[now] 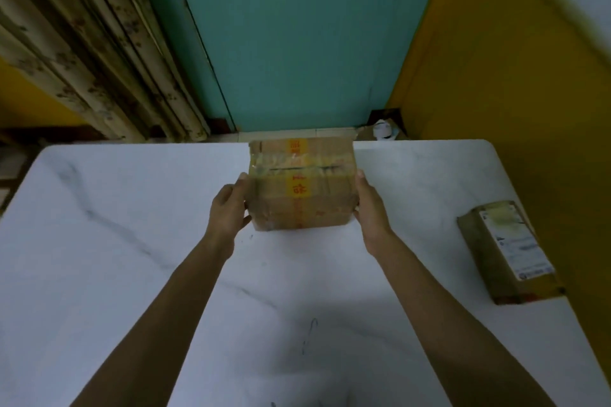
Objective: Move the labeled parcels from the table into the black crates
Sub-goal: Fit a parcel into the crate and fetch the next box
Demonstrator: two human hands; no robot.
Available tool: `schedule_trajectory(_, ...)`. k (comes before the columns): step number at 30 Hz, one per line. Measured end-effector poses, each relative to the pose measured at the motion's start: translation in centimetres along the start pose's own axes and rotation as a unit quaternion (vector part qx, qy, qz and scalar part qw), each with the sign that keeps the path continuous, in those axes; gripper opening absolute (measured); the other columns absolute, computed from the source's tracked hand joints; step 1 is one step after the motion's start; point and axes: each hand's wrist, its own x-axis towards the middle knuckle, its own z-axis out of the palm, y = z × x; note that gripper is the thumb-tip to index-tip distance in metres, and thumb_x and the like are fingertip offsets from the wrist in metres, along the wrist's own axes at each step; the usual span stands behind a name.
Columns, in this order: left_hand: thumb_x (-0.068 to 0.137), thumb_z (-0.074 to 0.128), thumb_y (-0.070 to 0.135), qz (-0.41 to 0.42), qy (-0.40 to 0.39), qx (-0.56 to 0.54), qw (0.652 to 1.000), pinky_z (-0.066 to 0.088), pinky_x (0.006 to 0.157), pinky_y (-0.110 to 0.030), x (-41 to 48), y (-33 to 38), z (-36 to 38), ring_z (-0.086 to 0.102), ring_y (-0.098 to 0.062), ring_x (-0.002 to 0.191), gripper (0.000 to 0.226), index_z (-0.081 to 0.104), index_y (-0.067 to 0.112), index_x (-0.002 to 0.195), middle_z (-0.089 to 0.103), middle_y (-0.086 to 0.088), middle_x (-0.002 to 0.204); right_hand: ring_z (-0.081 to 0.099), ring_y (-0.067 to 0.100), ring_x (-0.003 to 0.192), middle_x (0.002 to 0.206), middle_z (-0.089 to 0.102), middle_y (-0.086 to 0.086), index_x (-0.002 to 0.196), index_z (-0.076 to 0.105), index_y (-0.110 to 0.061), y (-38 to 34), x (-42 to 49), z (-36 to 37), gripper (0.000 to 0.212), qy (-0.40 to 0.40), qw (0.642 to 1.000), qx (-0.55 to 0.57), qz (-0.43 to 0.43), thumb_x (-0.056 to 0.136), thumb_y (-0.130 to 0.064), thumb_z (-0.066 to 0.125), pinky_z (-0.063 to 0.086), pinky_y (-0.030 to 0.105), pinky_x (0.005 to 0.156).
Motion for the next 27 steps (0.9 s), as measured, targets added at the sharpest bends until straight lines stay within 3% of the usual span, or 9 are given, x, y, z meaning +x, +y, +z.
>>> schedule_trajectory(7,0.101,0.040,0.040,0.042,0.035,-0.017,0.998,0.050,0.080,-0.038,-3.0,1.6,-4.4,0.052,-0.027,0.110,0.026,0.050,0.016,0.099,0.052,-0.007,0.112,0.059,0.019,0.105,0.118,0.064,0.006,0.116,0.059,-0.015,-1.3,-6.7,3.2,0.052,0.079,0.995,0.018,-0.064,0.095,-0.059,0.039,0.049,0.035,0.091)
schedule_trajectory(12,0.101,0.040,0.039,-0.005,0.049,-0.107,0.993,0.053,0.082,-0.044,-6.4,2.2,-9.4,0.055,-0.025,0.107,0.030,0.055,0.015,0.092,0.060,-0.007,0.104,0.062,0.023,0.105,0.111,0.068,0.013,0.112,0.065,-0.005,-1.9,-12.3,6.2,0.067,0.123,0.985,0.062,-0.107,0.095,-0.061,0.033,0.048,0.039,0.097)
schedule_trajectory(15,0.098,0.033,0.055,-0.038,-0.011,-0.107,0.994,0.051,0.068,-0.038,-8.6,2.0,-13.3,0.059,-0.025,0.099,0.051,0.059,0.011,0.094,0.063,-0.005,0.090,0.066,0.024,0.100,0.105,0.071,0.014,0.110,0.067,-0.003,-1.6,-15.5,7.7,0.068,0.149,0.973,0.114,-0.138,0.097,-0.060,0.031,0.053,0.036,0.089)
schedule_trajectory(17,0.089,0.023,0.073,-0.069,-0.087,-0.088,0.990,0.051,0.063,-0.036,-10.1,1.6,-15.9,0.061,-0.025,0.096,0.072,0.058,0.013,0.106,0.065,-0.007,0.097,0.067,0.028,0.099,0.104,0.071,0.016,0.107,0.066,-0.002,-1.3,-17.3,8.6,0.069,0.159,0.965,0.150,-0.149,0.097,-0.059,0.030,0.054,0.040,0.088)
schedule_trajectory(19,0.079,0.023,0.083,-0.072,-0.143,-0.050,0.986,0.055,0.063,-0.037,-11.4,0.9,-18.0,0.063,-0.026,0.098,0.079,0.062,0.020,0.106,0.067,-0.007,0.103,0.066,0.029,0.101,0.105,0.070,0.013,0.101,0.067,-0.010,-1.0,-18.7,9.4,0.064,0.145,0.962,0.167,-0.158,0.097,-0.060,0.028,0.052,0.045,0.092)
schedule_trajectory(23,0.082,0.045,0.069,-0.051,-0.180,-0.071,0.980,0.058,0.072,-0.039,-13.8,-0.3,-20.5,0.064,-0.028,0.104,0.053,0.060,0.029,0.113,0.066,-0.006,0.113,0.072,0.022,0.084,0.086,0.075,0.005,0.083,0.073,-0.019,-0.3,-20.0,9.8,0.066,0.089,0.967,0.148,-0.189,0.095,-0.064,0.028,0.056,0.041,0.078)
schedule_trajectory(27,0.091,0.053,0.048,-0.003,-0.152,-0.099,0.983,0.058,0.073,-0.034,-14.9,-1.1,-21.5,0.063,-0.023,0.105,0.029,0.061,0.030,0.111,0.066,0.000,0.116,0.072,0.010,0.075,0.073,0.074,-0.007,0.058,0.074,-0.032,-0.1,-20.0,10.2,0.067,0.062,0.969,0.126,-0.206,0.096,-0.062,0.028,0.051,0.032,0.073)
